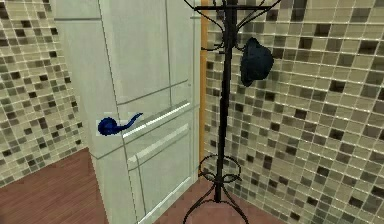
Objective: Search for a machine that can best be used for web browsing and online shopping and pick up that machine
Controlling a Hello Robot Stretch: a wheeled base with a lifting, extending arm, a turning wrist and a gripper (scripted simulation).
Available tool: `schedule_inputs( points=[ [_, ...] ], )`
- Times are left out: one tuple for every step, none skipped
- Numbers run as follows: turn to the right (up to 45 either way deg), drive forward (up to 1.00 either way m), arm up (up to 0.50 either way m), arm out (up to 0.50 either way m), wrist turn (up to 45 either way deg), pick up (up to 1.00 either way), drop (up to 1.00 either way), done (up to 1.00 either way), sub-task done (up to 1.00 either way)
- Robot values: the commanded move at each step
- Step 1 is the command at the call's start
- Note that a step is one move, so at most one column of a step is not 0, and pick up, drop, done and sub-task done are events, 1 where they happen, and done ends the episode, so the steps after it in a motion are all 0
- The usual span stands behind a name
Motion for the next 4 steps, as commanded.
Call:
schedule_inputs(
  points=[
    [0.0,0.00,0.00,0.00,45.0,0.00,0.00,0.00,0.00],
    [0.0,0.00,0.00,0.00,15.0,0.00,0.00,0.00,0.00],
    [0.0,0.00,-0.30,0.00,0.0,0.00,0.00,0.00,0.00],
    [0.0,0.00,0.00,0.00,0.0,1.00,0.00,0.00,0.00]
  ],
)
